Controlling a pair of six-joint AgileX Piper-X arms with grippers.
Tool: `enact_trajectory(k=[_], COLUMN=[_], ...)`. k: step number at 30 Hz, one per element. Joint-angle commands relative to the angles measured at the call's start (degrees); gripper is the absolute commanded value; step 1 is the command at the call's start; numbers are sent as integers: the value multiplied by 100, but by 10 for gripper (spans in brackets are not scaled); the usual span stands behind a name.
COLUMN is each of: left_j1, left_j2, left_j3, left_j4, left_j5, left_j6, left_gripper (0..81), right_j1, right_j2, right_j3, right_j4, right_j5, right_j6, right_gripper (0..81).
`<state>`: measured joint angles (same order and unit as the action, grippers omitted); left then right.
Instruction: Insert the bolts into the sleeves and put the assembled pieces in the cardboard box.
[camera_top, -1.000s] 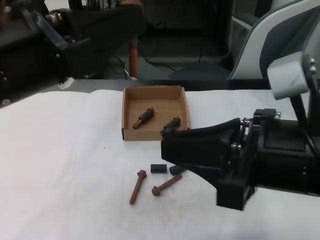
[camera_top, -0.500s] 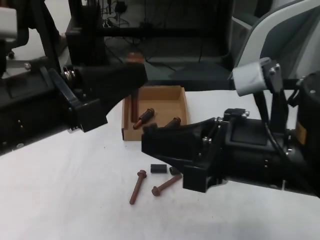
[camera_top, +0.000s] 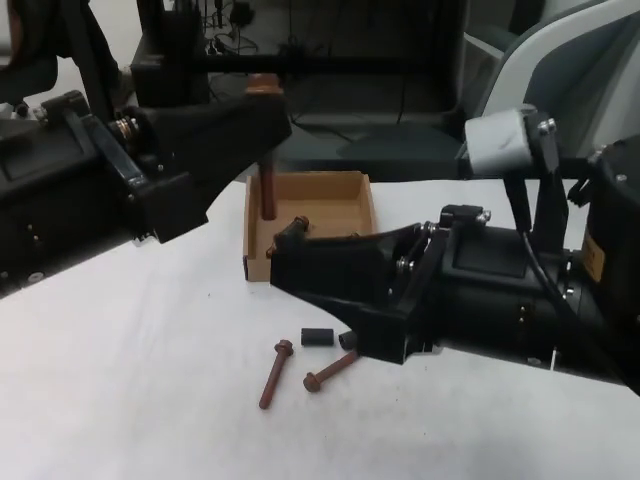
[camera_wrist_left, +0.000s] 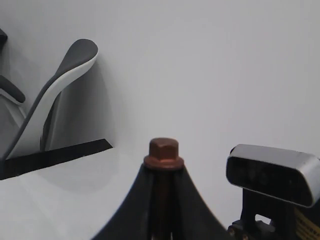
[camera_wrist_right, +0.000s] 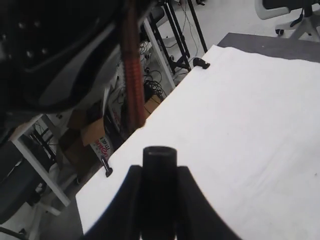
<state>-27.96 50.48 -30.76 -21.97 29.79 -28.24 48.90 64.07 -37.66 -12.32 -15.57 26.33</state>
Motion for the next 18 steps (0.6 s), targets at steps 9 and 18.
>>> enact_trajectory(k=[9,18], left_j1=[-4,-4], left_j2=[465,545], left_j3=[-11,-11], left_j4=[-980,-1044], left_j5=[-41,5], left_j6=[-508,-643], left_gripper=[17,17], right_j1=[27,27], right_j2=[-14,-14], right_j3=[-32,-32], right_j4=[-387,-452], right_j5=[-31,-20], right_j6=[211,200], right_gripper=[4,4])
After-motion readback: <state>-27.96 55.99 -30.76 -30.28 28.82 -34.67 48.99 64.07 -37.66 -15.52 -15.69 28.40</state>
